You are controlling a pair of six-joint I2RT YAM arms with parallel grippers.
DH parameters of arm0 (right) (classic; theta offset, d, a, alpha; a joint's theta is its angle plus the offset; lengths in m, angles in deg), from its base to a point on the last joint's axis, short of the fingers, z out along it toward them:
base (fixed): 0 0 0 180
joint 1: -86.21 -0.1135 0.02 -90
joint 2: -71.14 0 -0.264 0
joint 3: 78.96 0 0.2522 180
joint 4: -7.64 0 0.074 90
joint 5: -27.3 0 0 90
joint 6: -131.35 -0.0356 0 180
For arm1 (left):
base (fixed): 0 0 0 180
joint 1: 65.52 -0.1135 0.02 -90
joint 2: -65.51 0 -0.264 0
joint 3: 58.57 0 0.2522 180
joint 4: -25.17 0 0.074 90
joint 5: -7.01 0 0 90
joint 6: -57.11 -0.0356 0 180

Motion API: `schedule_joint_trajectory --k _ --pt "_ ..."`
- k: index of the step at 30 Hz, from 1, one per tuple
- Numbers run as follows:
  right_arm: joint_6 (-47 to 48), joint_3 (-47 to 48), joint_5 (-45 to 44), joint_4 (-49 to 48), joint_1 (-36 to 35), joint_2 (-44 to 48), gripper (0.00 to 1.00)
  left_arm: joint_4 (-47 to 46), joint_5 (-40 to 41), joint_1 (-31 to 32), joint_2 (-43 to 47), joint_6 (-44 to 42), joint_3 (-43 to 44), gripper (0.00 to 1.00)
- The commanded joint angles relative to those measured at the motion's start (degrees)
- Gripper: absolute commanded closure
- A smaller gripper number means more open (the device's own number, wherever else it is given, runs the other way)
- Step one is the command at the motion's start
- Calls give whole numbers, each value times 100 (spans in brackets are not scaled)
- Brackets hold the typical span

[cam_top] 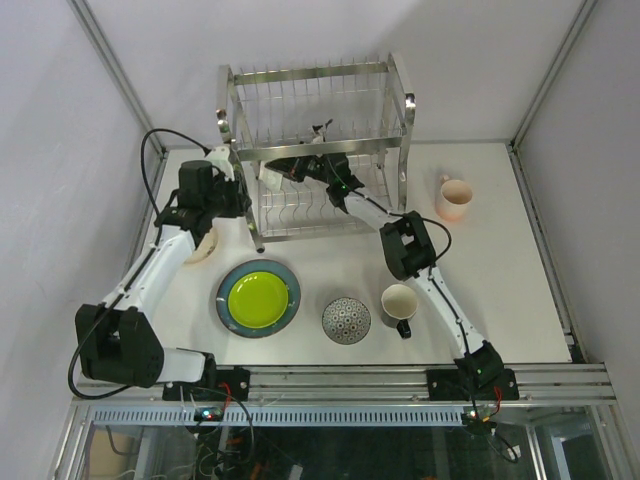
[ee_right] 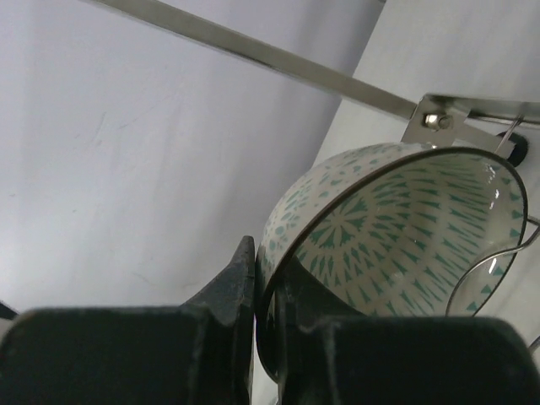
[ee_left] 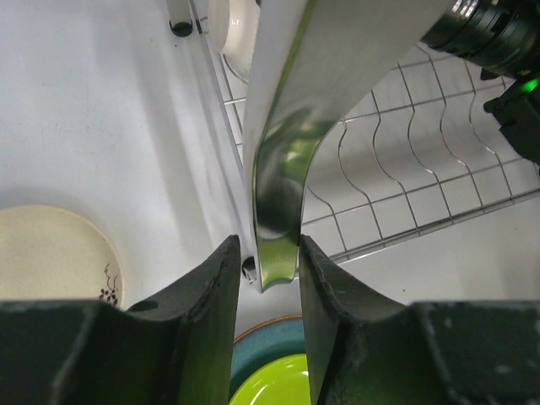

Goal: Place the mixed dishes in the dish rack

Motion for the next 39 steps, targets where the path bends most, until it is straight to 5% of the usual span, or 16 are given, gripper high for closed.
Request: schedule_joint_trajectory --k 1,17,31,39 --pt "1110 165 0 1115 -13 528 100 351 398 -245 -187 -378 534 62" --pt "1809 -464 -174 2096 196 1078 99 677 391 -432 -1678 -409 2283 62" --pt "1615 -1711 -429 1273 303 1719 54 255 169 -398 -1078 -54 1413 62" --pt "1491 -2616 -644 729 346 2330 51 239 145 -381 -954 -63 1319 62"
